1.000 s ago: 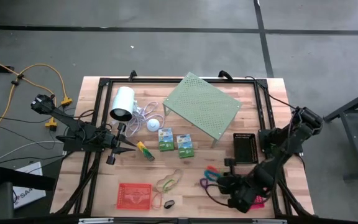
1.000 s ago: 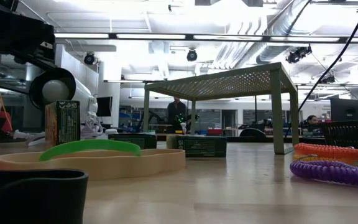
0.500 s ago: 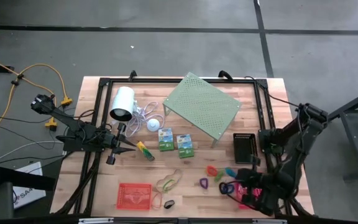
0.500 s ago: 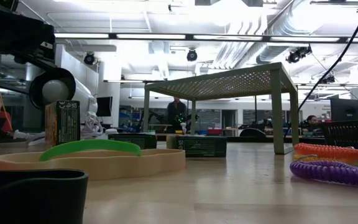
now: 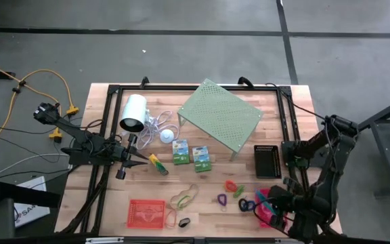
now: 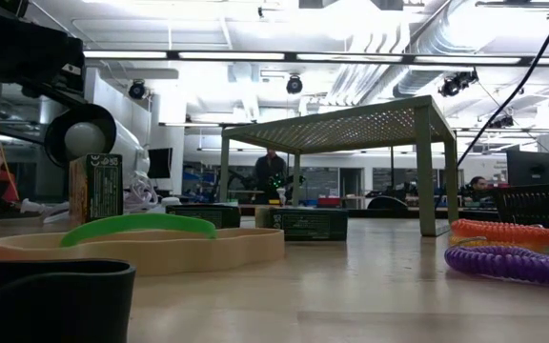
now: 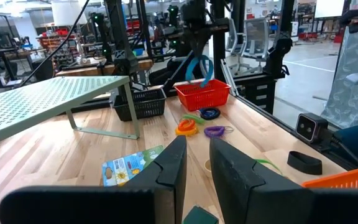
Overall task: Pick & Place Office Desk Supplies
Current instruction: Put the blue rubber band into the red bin
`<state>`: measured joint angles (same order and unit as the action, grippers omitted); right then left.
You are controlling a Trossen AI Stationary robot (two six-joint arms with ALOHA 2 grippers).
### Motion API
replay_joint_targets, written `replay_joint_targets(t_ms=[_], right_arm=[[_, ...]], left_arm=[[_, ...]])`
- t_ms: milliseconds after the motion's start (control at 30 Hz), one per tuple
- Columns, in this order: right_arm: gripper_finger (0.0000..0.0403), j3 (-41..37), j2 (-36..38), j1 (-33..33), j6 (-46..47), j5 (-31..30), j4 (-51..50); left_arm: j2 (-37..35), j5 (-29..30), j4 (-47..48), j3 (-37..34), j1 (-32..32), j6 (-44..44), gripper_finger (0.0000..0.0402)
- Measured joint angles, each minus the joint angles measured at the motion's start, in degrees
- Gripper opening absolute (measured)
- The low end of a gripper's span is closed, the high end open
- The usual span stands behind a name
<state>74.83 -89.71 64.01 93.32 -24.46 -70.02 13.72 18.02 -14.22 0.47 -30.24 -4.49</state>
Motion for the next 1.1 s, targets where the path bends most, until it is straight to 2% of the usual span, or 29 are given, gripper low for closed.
replay_joint_targets(t_ms=[233, 500, 967, 1100], right_arm=[[0.0003, 0.0, -5.22, 0.66, 8.3, 5.7, 1.22], [0.0003, 0.0, -11.62, 0.39, 12.96, 9.9, 3.71], [0.0003, 0.0, -15.07, -0.17, 16.61, 9.65, 4.71], [0.0019, 0.0, -15.15, -0.37, 16.58, 9.63, 4.69]], left_arm=[[0.0, 0.0, 0.01, 0.0, 0.01, 0.0, 0.0065], [0.0, 0.0, 0.0, 0.0, 0.02, 0.0, 0.0065], [0.0, 0.0, 0.01, 0.0, 0.01, 0.0, 0.0065], [0.0, -0.01, 0.0, 0.0, 0.01, 0.0, 0.0065]])
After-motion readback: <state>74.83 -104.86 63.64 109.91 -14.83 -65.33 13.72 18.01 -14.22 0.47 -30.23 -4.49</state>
